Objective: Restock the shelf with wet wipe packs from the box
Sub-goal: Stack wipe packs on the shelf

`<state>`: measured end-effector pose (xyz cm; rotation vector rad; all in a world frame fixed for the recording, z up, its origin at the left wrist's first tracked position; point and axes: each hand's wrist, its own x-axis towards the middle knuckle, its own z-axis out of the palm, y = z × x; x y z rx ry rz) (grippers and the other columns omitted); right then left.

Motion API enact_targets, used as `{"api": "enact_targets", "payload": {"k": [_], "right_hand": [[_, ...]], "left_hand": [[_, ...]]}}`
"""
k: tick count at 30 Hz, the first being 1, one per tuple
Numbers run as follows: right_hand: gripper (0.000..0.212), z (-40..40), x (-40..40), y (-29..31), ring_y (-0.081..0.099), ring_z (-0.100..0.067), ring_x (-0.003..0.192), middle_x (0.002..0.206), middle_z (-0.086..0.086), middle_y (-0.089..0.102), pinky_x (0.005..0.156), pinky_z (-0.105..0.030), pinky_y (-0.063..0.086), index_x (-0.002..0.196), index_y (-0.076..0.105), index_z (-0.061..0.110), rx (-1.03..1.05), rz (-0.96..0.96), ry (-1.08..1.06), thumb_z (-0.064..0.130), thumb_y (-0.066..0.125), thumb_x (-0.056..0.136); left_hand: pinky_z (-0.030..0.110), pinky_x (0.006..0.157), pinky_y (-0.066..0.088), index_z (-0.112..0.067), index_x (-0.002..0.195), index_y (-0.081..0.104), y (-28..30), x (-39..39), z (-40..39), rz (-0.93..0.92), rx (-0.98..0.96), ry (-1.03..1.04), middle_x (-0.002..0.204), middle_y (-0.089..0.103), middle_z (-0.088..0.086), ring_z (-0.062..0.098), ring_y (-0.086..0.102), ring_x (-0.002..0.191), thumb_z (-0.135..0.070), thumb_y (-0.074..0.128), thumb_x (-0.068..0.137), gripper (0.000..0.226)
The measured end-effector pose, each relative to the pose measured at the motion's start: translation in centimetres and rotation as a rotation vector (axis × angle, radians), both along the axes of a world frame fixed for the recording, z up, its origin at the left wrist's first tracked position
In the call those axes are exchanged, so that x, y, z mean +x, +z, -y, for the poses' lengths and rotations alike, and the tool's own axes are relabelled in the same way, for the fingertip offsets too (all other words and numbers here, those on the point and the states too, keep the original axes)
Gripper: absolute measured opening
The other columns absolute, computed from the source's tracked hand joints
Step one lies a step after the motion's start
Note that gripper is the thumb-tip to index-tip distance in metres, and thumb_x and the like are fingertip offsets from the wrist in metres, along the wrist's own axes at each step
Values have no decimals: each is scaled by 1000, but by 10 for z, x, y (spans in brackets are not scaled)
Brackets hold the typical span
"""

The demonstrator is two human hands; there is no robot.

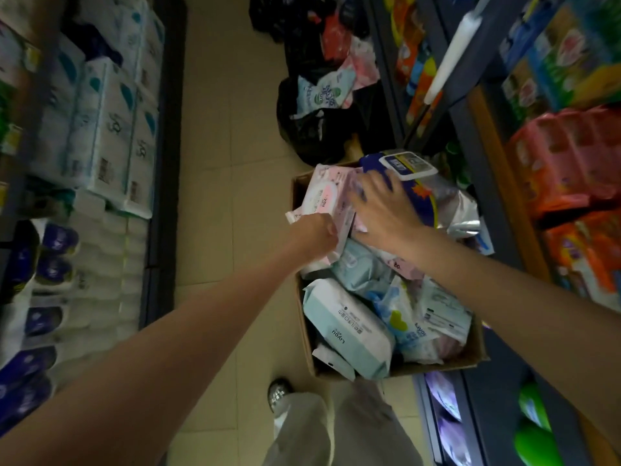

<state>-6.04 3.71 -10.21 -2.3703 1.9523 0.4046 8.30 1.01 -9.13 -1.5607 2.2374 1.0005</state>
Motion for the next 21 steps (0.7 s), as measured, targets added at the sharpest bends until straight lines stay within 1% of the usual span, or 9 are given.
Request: {"api": "enact_targets", "payload": {"k": [3,5,9,13,15,17,18,19,21], "right_hand": [[59,20,22,-16,12,-34,142,154,-14,13,114,-53,14,144,24,12,127,44,138,9,48,89],[59,32,31,-29,7,-30,144,157,-8,6,115,-52,11,147,17,14,196,14,254,4,40,93],[59,61,47,-62,4,-26,145,158,-1,1,116,-50,11,148,8,21,325,-89,423,13,36,97],[56,87,65,-90,17,-25,142,154,-1,19,112,-49,20,144,20,23,363,-172,530,20,44,93],[68,101,68,-98,23,-25,139,149,-2,26,111,-46,22,142,23,23,378,-169,570,21,59,84],[96,112,65,-100,29,-24,134,144,-4,30,111,-44,19,143,18,24,411,-209,619,24,77,66],[104,116,64,-102,32,-25,131,141,-5,32,112,-43,18,142,18,23,413,-229,659,27,80,60],[105,119,63,-103,34,-25,128,139,-5,33,112,-42,18,142,19,22,405,-246,707,32,81,57],[97,120,61,-102,38,-24,122,135,-6,36,111,-39,23,137,26,19,382,-259,781,39,78,58]], "left_hand": [[33,91,47,-4,111,60,-7,15,6,52,-4,21,119,62,13,28,58,109,-6,45,89,27],[32,91,44,-5,115,57,-13,32,13,71,0,103,121,60,15,29,56,111,-6,47,88,30],[33,92,43,-6,124,47,-29,72,25,127,34,271,124,57,15,30,55,113,-8,49,88,36],[30,91,43,-5,127,45,-50,95,26,110,74,341,124,57,15,28,56,113,-10,49,89,38],[29,88,43,-4,124,45,-59,100,20,93,101,343,121,58,17,29,57,109,-9,50,88,37],[32,90,45,-4,123,45,-66,103,12,79,126,297,120,58,17,30,57,107,-7,51,86,37],[34,90,46,-5,122,45,-68,104,10,72,134,279,119,58,16,31,57,106,-7,50,85,38],[36,91,46,-5,123,44,-68,105,9,64,134,267,119,57,16,31,57,105,-7,50,85,39],[40,92,45,-6,127,39,-66,104,10,61,113,248,121,55,15,33,57,105,-11,51,86,43]]}}
